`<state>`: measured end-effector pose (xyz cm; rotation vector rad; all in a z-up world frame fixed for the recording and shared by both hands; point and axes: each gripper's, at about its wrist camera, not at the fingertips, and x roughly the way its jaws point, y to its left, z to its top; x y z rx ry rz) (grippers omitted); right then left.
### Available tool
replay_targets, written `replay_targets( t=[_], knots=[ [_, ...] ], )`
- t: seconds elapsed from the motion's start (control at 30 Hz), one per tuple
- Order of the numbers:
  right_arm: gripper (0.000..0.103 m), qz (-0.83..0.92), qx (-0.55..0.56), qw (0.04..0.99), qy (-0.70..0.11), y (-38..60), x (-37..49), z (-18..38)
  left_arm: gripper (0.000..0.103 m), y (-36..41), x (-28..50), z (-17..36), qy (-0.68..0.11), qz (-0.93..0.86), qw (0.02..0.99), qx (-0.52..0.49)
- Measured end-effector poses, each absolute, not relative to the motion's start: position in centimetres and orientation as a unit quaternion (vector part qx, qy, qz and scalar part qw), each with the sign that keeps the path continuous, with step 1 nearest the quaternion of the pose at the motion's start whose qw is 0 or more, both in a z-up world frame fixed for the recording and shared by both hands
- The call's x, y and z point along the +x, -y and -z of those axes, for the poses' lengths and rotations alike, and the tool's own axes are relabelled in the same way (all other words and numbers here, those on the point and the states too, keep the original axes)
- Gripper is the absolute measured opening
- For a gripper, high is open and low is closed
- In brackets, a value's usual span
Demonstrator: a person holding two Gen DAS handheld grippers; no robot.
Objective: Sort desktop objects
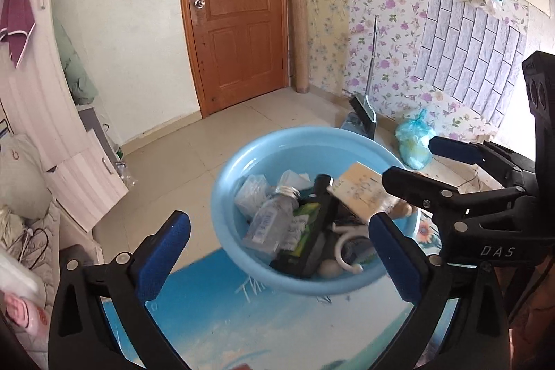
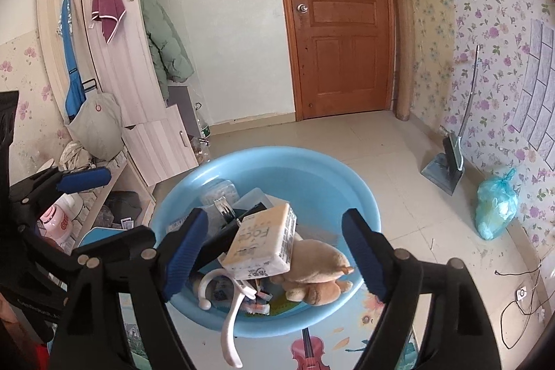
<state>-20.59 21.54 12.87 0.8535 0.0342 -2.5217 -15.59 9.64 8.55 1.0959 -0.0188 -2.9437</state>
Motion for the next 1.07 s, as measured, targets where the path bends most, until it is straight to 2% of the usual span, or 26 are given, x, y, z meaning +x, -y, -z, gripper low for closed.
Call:
replay_targets(
  t=[0.13, 0.27, 0.5, 1.07],
  knots=[
    [0.103, 0.926, 0.297, 0.232, -0.011, -21.6, -18.8, -13.8, 0.103, -9.3, -13.4, -9.9, -0.028, 0.943, -0.009, 0.332],
    [0.103, 0.928, 0.297, 0.222, -0.008, -21.7, -17.6, -14.5, 0.103, -8.8, -11.6, -10.9, -0.024, 0.952, 0.048, 0.303],
    [0.103, 0.931, 0.290, 0.223, 0.000, -21.1, -16.0, -15.4, 0.103, -7.2, -10.5, -10.7, -0.036, 0.946, 0.079, 0.312],
    [0.103, 0.929, 0.298, 0.221, -0.011, -18.9, -13.6, -15.4, 0.103, -5.0, -7.6, -10.5, -0.038, 0.945, 0.095, 0.309]
  ],
)
